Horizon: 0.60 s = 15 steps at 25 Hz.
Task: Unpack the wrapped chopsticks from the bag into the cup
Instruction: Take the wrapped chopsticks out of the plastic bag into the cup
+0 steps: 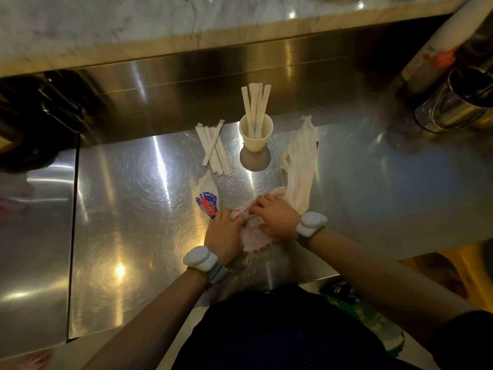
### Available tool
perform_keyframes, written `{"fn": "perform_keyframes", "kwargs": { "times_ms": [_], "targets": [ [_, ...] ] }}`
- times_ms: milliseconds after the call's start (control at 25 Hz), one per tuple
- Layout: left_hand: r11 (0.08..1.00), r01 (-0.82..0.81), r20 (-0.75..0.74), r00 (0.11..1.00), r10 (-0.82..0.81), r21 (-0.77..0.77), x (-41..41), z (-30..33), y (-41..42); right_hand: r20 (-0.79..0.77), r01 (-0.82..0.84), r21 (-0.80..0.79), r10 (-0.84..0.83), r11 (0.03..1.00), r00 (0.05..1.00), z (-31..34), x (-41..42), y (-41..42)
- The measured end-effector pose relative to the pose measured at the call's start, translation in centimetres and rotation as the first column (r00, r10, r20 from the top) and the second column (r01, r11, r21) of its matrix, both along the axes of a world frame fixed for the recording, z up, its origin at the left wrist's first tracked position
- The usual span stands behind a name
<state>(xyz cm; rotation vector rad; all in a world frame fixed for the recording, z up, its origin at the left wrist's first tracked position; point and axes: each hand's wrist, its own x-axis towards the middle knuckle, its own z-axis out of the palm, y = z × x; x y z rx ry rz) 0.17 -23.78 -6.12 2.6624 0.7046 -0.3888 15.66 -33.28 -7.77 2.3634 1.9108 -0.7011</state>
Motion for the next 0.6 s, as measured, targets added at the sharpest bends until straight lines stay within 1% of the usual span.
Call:
{"fn": "perform_keyframes", "kwargs": {
  "times_ms": [80, 160, 280, 440, 600],
  "targets": [
    [0.999, 0.0, 0.009, 1.0, -0.001, 0.035, -0.2, -0.3, 0.3, -0.016, 0.024, -0.021, -0.025, 0.999, 1.0, -0.1, -0.1, 0.2],
    [0.998, -0.047, 0.034, 0.998, 0.046, 0.035, -0.2, -0.5, 0.6, -0.054, 0.057, -0.025, -0.058, 0.998, 0.997, -0.2, -0.1, 0.2],
    [0.988, -0.132, 0.061, 0.99, 0.127, 0.081, 0.1, -0.7, 0.8, -0.156, 0.13, -0.02, -0.131, 0.991, 0.979, -0.2, -0.1, -0.1],
    [0.985, -0.144, 0.082, 0.987, 0.137, 0.093, 0.6, -0.6, 1.3, -0.287, 0.259, -0.022, -0.254, 0.966, 0.923, 0.1, 0.1, -0.6],
    [0.985, -0.143, 0.087, 0.987, 0.135, 0.097, 1.1, -0.4, 1.9, -0.3, 0.319, -0.023, -0.311, 0.948, 0.902, 0.2, 0.4, -1.3]
  ]
}}
